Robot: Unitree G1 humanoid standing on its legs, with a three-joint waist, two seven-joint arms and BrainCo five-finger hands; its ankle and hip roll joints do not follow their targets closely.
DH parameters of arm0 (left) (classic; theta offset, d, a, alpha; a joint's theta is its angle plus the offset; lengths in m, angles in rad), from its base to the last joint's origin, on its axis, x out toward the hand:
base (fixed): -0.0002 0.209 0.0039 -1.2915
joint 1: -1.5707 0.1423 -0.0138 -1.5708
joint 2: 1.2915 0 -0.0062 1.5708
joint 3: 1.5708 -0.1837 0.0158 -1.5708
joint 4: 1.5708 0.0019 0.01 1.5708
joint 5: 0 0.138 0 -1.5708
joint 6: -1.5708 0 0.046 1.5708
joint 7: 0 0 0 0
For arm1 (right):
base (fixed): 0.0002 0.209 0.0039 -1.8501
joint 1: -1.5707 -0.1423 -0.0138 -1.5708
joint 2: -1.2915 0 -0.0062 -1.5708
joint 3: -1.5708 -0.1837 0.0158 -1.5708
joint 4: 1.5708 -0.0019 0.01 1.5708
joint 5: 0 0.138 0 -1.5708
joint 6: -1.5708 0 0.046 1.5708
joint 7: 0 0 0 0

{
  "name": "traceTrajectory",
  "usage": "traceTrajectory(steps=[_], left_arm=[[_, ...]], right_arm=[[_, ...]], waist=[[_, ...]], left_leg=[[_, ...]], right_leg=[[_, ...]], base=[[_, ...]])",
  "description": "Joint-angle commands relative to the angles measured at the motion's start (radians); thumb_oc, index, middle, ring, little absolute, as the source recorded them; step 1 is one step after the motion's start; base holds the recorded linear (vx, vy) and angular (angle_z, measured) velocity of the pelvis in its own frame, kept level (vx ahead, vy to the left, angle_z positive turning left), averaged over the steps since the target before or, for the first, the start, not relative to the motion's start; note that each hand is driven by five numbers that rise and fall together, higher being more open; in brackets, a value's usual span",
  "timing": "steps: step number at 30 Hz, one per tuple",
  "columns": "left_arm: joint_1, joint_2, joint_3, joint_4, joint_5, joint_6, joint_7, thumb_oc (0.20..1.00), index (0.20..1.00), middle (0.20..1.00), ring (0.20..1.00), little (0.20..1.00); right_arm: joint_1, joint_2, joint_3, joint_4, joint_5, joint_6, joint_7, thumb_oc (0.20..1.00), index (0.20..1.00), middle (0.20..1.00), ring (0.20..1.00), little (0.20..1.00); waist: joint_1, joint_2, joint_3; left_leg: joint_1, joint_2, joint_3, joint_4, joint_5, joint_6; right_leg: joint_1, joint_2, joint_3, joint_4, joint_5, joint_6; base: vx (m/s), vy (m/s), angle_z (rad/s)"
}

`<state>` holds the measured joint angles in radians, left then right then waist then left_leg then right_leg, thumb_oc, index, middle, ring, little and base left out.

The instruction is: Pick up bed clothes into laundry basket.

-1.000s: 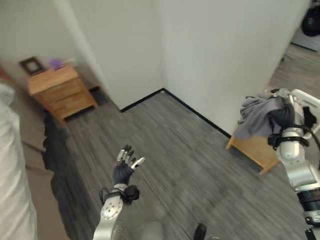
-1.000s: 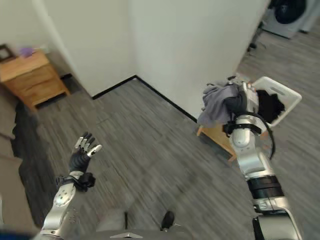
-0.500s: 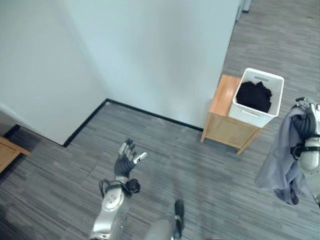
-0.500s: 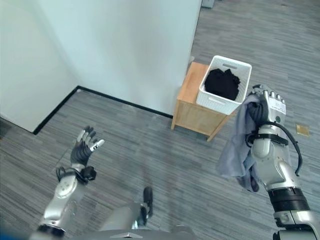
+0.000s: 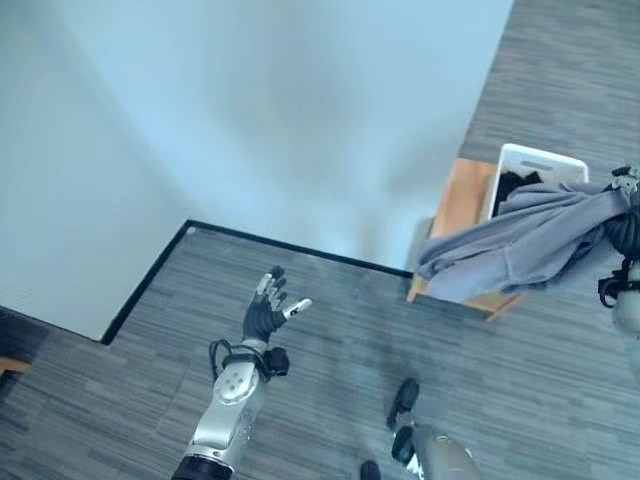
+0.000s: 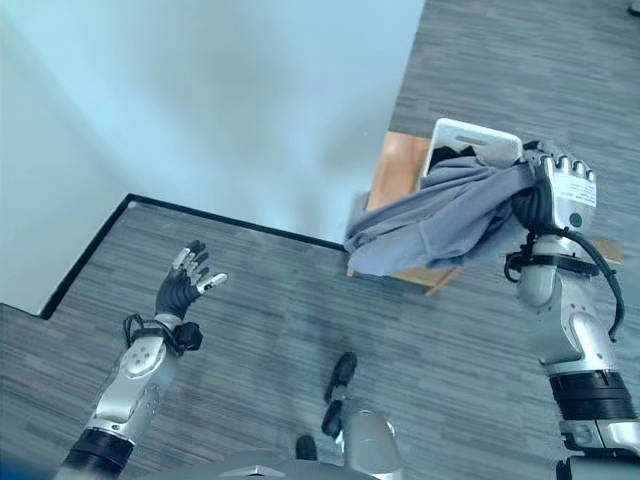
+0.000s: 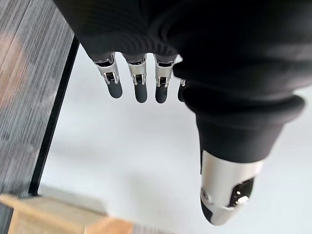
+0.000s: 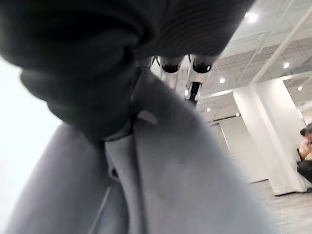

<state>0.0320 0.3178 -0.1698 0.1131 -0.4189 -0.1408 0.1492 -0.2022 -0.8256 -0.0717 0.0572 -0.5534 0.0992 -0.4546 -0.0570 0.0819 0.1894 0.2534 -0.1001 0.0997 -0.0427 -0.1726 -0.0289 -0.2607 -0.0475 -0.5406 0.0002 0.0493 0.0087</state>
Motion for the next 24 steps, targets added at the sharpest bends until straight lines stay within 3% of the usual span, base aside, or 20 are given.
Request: traceTrajectory(steps=[1, 2, 3, 4, 6, 7, 8, 10, 11, 12, 15, 16, 18, 19, 20, 21, 22, 23, 24], left_arm=[[0.026, 0.040, -0.005, -0.112, 0.004, -0.047, -0.018, 1.000, 1.000, 1.000, 1.000, 1.000], [0.026, 0.040, -0.005, -0.113, 0.004, -0.047, -0.018, 1.000, 1.000, 1.000, 1.000, 1.000], [0.022, 0.034, -0.010, -0.115, 0.001, -0.048, -0.007, 1.000, 1.000, 1.000, 1.000, 1.000], [0.021, 0.031, -0.008, -0.118, -0.025, -0.052, 0.005, 1.000, 1.000, 1.000, 1.000, 1.000], [0.022, 0.029, -0.010, -0.121, -0.034, -0.053, 0.006, 1.000, 1.000, 1.000, 1.000, 1.000], [0.027, 0.026, -0.019, -0.121, -0.051, -0.050, 0.005, 1.000, 1.000, 1.000, 1.000, 1.000], [0.027, 0.026, -0.018, -0.121, -0.051, -0.050, 0.005, 1.000, 1.000, 1.000, 1.000, 1.000], [0.032, 0.020, -0.024, -0.117, -0.050, -0.047, 0.007, 1.000, 1.000, 1.000, 1.000, 1.000], [0.035, 0.017, -0.029, -0.104, -0.042, -0.044, 0.016, 1.000, 1.000, 1.000, 1.000, 1.000], [0.034, 0.019, -0.030, -0.085, -0.034, -0.039, 0.024, 1.000, 1.000, 1.000, 1.000, 1.000], [0.011, 0.020, -0.059, -0.095, -0.033, -0.037, 0.012, 1.000, 1.000, 1.000, 1.000, 1.000], [0.004, 0.017, -0.069, -0.092, -0.041, -0.031, -0.001, 1.000, 1.000, 1.000, 1.000, 1.000], [-0.027, 0.032, -0.086, -0.091, -0.028, -0.034, 0.011, 1.000, 1.000, 1.000, 1.000, 1.000], [-0.053, 0.035, -0.097, -0.084, -0.028, -0.039, 0.014, 1.000, 1.000, 1.000, 1.000, 1.000], [-0.057, 0.033, -0.096, -0.081, -0.028, -0.041, 0.014, 1.000, 1.000, 1.000, 1.000, 1.000], [-0.077, 0.040, -0.104, -0.087, -0.034, -0.045, 0.016, 1.000, 1.000, 1.000, 1.000, 1.000], [-0.080, 0.040, -0.106, -0.089, -0.041, -0.046, 0.013, 1.000, 1.000, 1.000, 1.000, 1.000], [-0.079, 0.040, -0.106, -0.089, -0.042, -0.046, 0.013, 1.000, 1.000, 1.000, 1.000, 1.000], [-0.076, 0.039, -0.109, -0.094, -0.045, -0.046, 0.011, 1.000, 1.000, 1.000, 1.000, 1.000]], right_arm=[[-0.135, -0.044, -0.050, -0.023, -0.046, -0.012, -0.052, 0.200, 0.200, 0.200, 0.200, 0.200], [-0.136, -0.044, -0.049, -0.023, -0.046, -0.012, -0.053, 0.200, 0.200, 0.200, 0.200, 0.200], [-0.154, -0.055, -0.045, -0.036, -0.041, -0.016, -0.062, 0.200, 0.200, 0.200, 0.200, 0.200], [-0.214, -0.076, -0.024, -0.044, -0.035, -0.018, -0.072, 0.200, 0.200, 0.200, 0.200, 0.200], [-0.243, -0.083, -0.001, -0.032, -0.027, -0.021, -0.069, 0.200, 0.200, 0.200, 0.200, 0.200], [-0.284, -0.098, 0.038, -0.016, -0.006, -0.025, -0.055, 0.200, 0.200, 0.200, 0.200, 0.200], [-0.285, -0.098, 0.039, -0.015, -0.006, -0.025, -0.056, 0.200, 0.200, 0.200, 0.200, 0.200], [-0.313, -0.114, 0.071, 0.003, 0.007, -0.035, -0.052, 0.200, 0.200, 0.200, 0.200, 0.200], [-0.325, -0.112, 0.086, 0.004, 0.012, -0.039, -0.045, 0.200, 0.200, 0.200, 0.200, 0.200], [-0.333, -0.115, 0.096, 0.008, 0.002, -0.035, -0.036, 0.200, 0.200, 0.200, 0.200, 0.200], [-0.307, -0.101, 0.068, -0.011, 0.004, -0.034, -0.034, 0.200, 0.200, 0.200, 0.200, 0.200], [-0.258, -0.080, 0.036, -0.051, -0.017, -0.026, -0.032, 0.200, 0.200, 0.200, 0.200, 0.200], [-0.251, -0.088, 0.013, -0.089, -0.055, -0.010, -0.039, 0.200, 0.200, 0.200, 0.200, 0.200], [-0.263, -0.087, 0.022, -0.098, -0.070, -0.004, -0.046, 0.200, 0.200, 0.200, 0.200, 0.200], [-0.268, -0.088, 0.023, -0.098, -0.072, -0.003, -0.046, 0.200, 0.200, 0.200, 0.200, 0.200], [-0.281, -0.078, 0.035, -0.096, -0.086, 0.004, -0.041, 0.200, 0.200, 0.200, 0.200, 0.200], [-0.289, -0.069, 0.045, -0.099, -0.091, 0.004, -0.031, 0.200, 0.200, 0.200, 0.200, 0.200], [-0.290, -0.069, 0.046, -0.100, -0.092, 0.005, -0.030, 0.200, 0.200, 0.200, 0.200, 0.200], [-0.296, -0.061, 0.056, -0.108, -0.095, 0.004, -0.025, 0.200, 0.200, 0.200, 0.200, 0.200]], waist=[[0.046, -0.091, -0.062], [0.043, -0.088, -0.062], [0.057, -0.098, -0.047], [0.099, -0.115, -0.009], [0.116, -0.119, -0.002], [0.143, -0.124, 0.003], [0.143, -0.126, 0.002], [0.182, -0.123, -0.003], [0.214, -0.107, -0.012], [0.222, -0.097, -0.020], [0.202, -0.081, -0.037], [0.183, -0.079, -0.052], [0.151, -0.060, -0.033], [0.141, -0.045, -0.021], [0.144, -0.046, -0.022], [0.148, -0.024, -0.021], [0.156, -0.013, -0.021], [0.154, -0.013, -0.019], [0.166, -0.006, -0.020]], left_leg=[[-0.034, 0.235, 0.103, 0.290, 0.075, -0.098], [-0.048, 0.243, 0.098, 0.314, 0.065, -0.102], [-0.130, 0.260, 0.074, 0.495, 0.156, -0.121], [-0.289, 0.256, 0.018, 0.764, 0.205, -0.118], [-0.337, 0.261, 0.017, 0.787, 0.181, -0.105], [-0.391, 0.260, 0.021, 0.688, 0.166, -0.087], [-0.390, 0.258, 0.024, 0.685, 0.168, -0.086], [-0.398, 0.198, -0.026, 0.423, 0.139, -0.061], [-0.387, 0.097, -0.153, 0.181, 0.180, -0.042], [-0.374, 0.062, -0.217, 0.107, 0.189, -0.033], [-0.294, 0.084, -0.188, -0.002, 0.214, -0.017], [-0.251, 0.073, -0.215, -0.041, 0.212, 0.003], [-0.228, 0.103, -0.198, -0.045, 0.210, 0.011], [-0.227, 0.119, -0.188, -0.045, 0.208, 0.014], [-0.232, 0.116, -0.185, -0.045, 0.208, 0.015], [-0.235, 0.140, -0.161, -0.045, 0.210, 0.016], [-0.236, 0.156, -0.148, -0.045, 0.208, 0.015], [-0.232, 0.155, -0.148, -0.045, 0.205, 0.014], [-0.233, 0.168, -0.135, -0.045, 0.199, 0.012]], right_leg=[[0.186, -0.106, 0.091, -0.077, 0.056, 0.121], [0.185, -0.102, 0.088, -0.077, 0.055, 0.118], [0.226, -0.081, 0.104, -0.086, 0.035, 0.085], [0.276, -0.057, 0.120, -0.087, -0.007, 0.045], [0.289, -0.050, 0.144, -0.087, -0.023, 0.043], [0.307, -0.052, 0.195, -0.087, -0.049, 0.054], [0.305, -0.055, 0.197, -0.087, -0.049, 0.055], [0.339, -0.036, 0.274, -0.087, -0.074, 0.074], [0.371, -0.003, 0.338, -0.087, -0.095, 0.078], [0.389, 0.019, 0.363, -0.087, -0.105, 0.072], [0.411, 0.040, 0.378, -0.069, -0.123, 0.063], [0.372, 0.043, 0.373, 0.054, -0.137, 0.072], [0.247, 0.024, 0.364, 0.255, -0.102, 0.124], [0.191, 0.010, 0.358, 0.340, -0.085, 0.149], [0.175, 0.006, 0.363, 0.360, -0.092, 0.151], [0.158, -0.066, 0.318, 0.399, -0.097, 0.164], [0.172, -0.124, 0.286, 0.391, -0.109, 0.147], [0.175, -0.125, 0.285, 0.394, -0.114, 0.147], [0.200, -0.172, 0.259, 0.373, -0.117, 0.131]], base=[[0.26, -0.193, 0.44], [0.25, -0.285, 0.41], [0.29, -0.390, 0.08], [0.29, -0.377, -0.12], [0.29, -0.115, -0.75], [0.31, 0.019, -1.09], [0.46, 0.089, -1.13], [0.54, 0.128, -1.53], [0.54, 0.135, -1.86], [0.41, 0.098, -1.61], [0.31, 0.043, -1.43], [0.18, 0.087, -0.46], [0.05, 0.079, -0.35], [-0.08, 0.038, -0.44], [-0.08, -0.007, -0.04], [-0.07, -0.070, 0.00], [-0.05, -0.076, -0.12], [-0.06, -0.110, -0.28], [-0.08, -0.145, -0.54]])
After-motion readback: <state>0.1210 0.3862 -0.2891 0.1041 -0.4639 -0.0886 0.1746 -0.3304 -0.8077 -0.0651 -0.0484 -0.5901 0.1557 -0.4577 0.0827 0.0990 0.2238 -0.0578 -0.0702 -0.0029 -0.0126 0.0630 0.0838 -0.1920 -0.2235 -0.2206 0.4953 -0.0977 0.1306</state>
